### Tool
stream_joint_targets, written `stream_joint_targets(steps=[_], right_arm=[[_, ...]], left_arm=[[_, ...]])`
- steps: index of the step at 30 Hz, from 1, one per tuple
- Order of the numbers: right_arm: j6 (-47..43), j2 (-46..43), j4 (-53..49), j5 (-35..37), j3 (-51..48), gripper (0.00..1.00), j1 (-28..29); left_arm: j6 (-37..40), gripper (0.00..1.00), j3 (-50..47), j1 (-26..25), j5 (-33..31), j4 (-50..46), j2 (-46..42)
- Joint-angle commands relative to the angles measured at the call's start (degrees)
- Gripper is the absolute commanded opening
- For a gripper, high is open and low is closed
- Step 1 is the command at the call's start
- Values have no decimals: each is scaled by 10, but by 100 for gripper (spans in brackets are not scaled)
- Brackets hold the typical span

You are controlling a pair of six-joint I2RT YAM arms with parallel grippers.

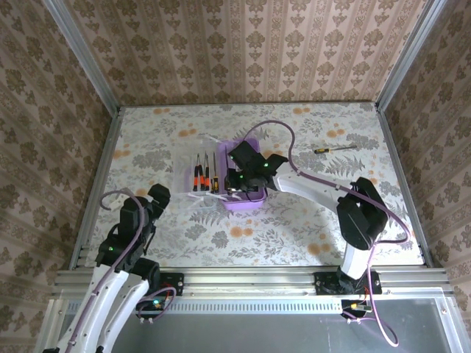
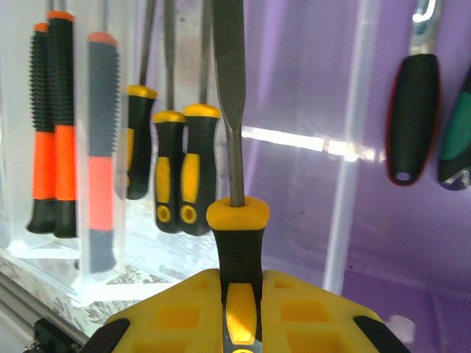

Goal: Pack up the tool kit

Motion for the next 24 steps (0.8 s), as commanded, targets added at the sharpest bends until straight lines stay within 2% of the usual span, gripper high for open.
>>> stream_joint_targets(steps=[1,10,13,18,24], right_arm=[[-4,27,-11,-12,41,16,3],[-5,98,-12,-2,79,18,-1],[-1,104,-14,-3,84,23,0],[7,99,-17,-1,84,38,0],[4,66,-24,7,82,40,-1]], left_arm=[[-9,100,4,4,-7,-18,-7],[-9,100,12,7,9,-18,-8],[2,100,21,8,11,-25,-8],[6,100,22,11,13,-26,-6],[3,100,19,15,28,-2,12]])
